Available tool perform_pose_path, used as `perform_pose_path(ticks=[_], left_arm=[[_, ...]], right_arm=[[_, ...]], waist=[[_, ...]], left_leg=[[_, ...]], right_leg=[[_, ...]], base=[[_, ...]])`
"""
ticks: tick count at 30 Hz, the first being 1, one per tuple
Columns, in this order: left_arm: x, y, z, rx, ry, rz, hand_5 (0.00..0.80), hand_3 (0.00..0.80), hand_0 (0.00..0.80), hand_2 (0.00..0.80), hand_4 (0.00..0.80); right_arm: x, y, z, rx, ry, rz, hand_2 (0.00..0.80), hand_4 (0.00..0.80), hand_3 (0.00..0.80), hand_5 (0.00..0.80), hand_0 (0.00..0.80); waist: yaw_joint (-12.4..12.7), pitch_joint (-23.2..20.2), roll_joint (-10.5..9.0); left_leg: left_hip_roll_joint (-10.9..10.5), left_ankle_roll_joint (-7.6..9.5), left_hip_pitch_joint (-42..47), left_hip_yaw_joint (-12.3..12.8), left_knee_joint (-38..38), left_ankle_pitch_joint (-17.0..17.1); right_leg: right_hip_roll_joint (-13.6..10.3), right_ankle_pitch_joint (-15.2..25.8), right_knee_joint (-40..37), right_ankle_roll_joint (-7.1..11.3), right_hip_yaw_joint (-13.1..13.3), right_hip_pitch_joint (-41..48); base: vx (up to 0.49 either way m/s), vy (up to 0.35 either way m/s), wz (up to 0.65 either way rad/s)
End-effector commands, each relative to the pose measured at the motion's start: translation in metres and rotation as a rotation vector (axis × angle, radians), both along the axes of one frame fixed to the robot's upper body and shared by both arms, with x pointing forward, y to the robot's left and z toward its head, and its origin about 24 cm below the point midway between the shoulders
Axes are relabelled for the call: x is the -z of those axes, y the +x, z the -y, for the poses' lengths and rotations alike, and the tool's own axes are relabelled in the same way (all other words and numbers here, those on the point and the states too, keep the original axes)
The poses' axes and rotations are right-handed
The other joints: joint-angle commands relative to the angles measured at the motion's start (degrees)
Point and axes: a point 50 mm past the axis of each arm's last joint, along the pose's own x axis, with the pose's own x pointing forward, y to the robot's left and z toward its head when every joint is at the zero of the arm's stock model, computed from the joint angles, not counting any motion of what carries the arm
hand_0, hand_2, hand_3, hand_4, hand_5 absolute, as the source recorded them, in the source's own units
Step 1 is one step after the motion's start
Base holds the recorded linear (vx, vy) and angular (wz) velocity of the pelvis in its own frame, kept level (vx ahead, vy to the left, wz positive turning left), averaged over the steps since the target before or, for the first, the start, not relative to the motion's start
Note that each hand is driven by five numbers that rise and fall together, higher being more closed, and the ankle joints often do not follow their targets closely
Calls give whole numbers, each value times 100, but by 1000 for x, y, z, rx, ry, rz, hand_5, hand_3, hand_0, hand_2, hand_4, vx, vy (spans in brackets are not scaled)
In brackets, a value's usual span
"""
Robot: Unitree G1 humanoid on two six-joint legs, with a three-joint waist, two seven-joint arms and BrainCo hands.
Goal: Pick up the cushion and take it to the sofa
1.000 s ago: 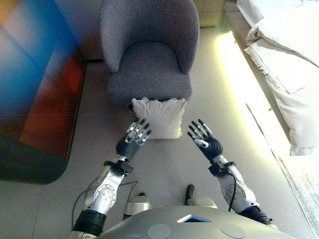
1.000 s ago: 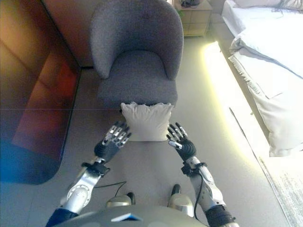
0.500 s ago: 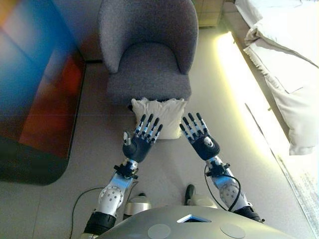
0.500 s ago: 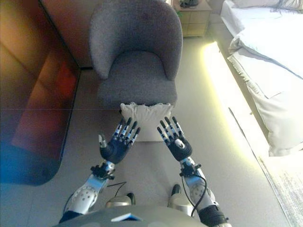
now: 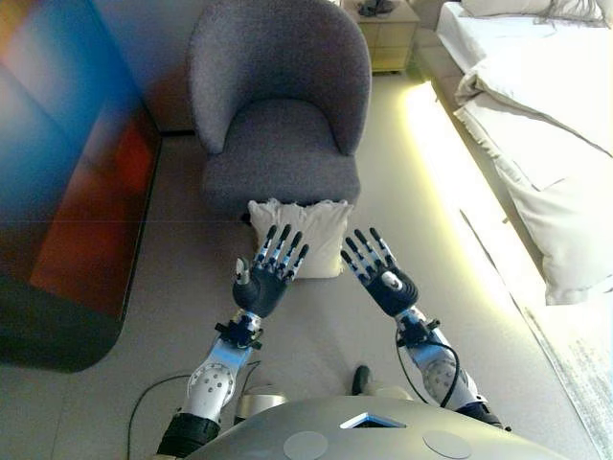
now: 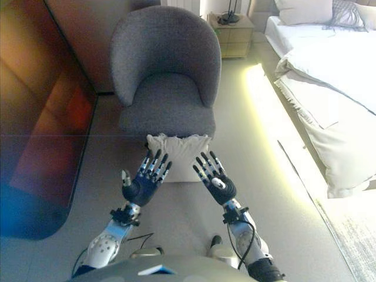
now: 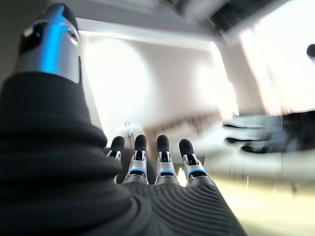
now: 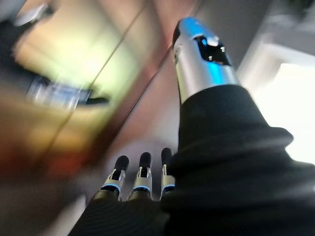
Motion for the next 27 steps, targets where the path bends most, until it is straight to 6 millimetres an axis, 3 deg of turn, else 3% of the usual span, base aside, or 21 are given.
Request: perform_pose_path(ticks=[1, 3, 5, 6, 8, 10, 15, 19, 22, 24, 27], left_arm=[[-16, 24, -36, -194, 326, 53, 0, 0, 0, 0, 0], [-17, 24, -53, -298, 605, 46, 0, 0, 0, 0, 0], [-18, 26, -75, -452, 1076, 24, 0, 0, 0, 0, 0], [-19, 27, -79, -469, 1127, 24, 0, 0, 0, 0, 0], [-15, 31, -88, -492, 991, -45, 0, 0, 0, 0, 0], [-2, 20, -88, -498, 894, -80, 0, 0, 0, 0, 0], [8, 1, -79, -459, 763, -89, 0, 0, 0, 0, 0], [11, -3, -75, -418, 723, -80, 0, 0, 0, 0, 0], [6, 4, -77, -400, 658, -53, 0, 0, 0, 0, 0], [2, 9, -78, -386, 644, -24, 0, 0, 0, 0, 0], [-6, 15, -79, -361, 646, 16, 0, 0, 0, 0, 0]], right_arm=[[-21, 22, 25, 182, -348, 130, 0, 0, 0, 0, 0], [-20, 24, 35, 223, -575, 164, 0, 0, 0, 0, 0], [-20, 32, 43, 250, -876, 193, 0, 0, 0, 0, 0], [-21, 34, 44, 246, -909, 197, 0, 0, 0, 0, 0], [-25, 41, 47, 263, -838, 157, 0, 0, 0, 0, 0], [-17, 37, 47, 275, -733, 106, 0, 0, 0, 0, 0], [-4, 24, 42, 265, -510, 19, 0, 0, 0, 0, 0], [1, 20, 37, 266, -423, -5, 0, 0, 0, 0, 0], [-1, 25, 34, 261, -371, 9, 0, 0, 0, 0, 0], [-2, 30, 30, 265, -359, 22, 0, 0, 0, 0, 0], [-5, 31, 25, 296, -307, 20, 0, 0, 0, 0, 0]], waist=[[-107, 161, -22], [-119, 214, -17], [-132, 286, -5], [-134, 287, -8], [-107, 349, -39], [-68, 373, -89], [-35, 381, -196], [-75, 412, -233], [-77, 514, -227], [-39, 574, -198], [-24, 671, -111]], left_leg=[[-163, 250, -369, 48, 55, 9], [-159, 250, -372, 71, 85, -5], [-164, 259, -395, 68, 132, -2], [-167, 261, -434, 65, 151, 5], [-196, 289, -537, 24, 280, -36], [-235, 320, -554, 24, 446, -141], [-298, 396, -525, 65, 735, -353], [-339, 486, -527, 145, 909, -487], [-358, 583, -625, 147, 1112, -579], [-399, 692, -764, 93, 1243, -622], [-527, 918, -1000, -58, 1460, -692]], right_leg=[[2, -526, 136, 179, -207, 284], [17, -546, 161, 170, -143, 273], [12, -551, 210, 171, -79, 248], [7, -541, 219, 172, -66, 213], [-32, -542, 235, 160, -85, 174], [-77, -531, 229, 165, -69, 214], [-155, -524, 252, 189, 9, 329], [-271, -534, 446, 264, 107, 250], [-466, -541, 792, 360, 155, 82], [-725, -435, 1288, 382, 244, -65], [-1148, 97, 2712, 300, 536, -658]], base=[[0, 0, 0], [-17, 35, -3], [-30, 45, -5], [-62, 45, -3], [-58, 31, -5], [27, 21, -4], [72, 58, -5], [40, 121, -10], [-10, 134, -2], [-23, 132, 2], [-9, 195, 2]])
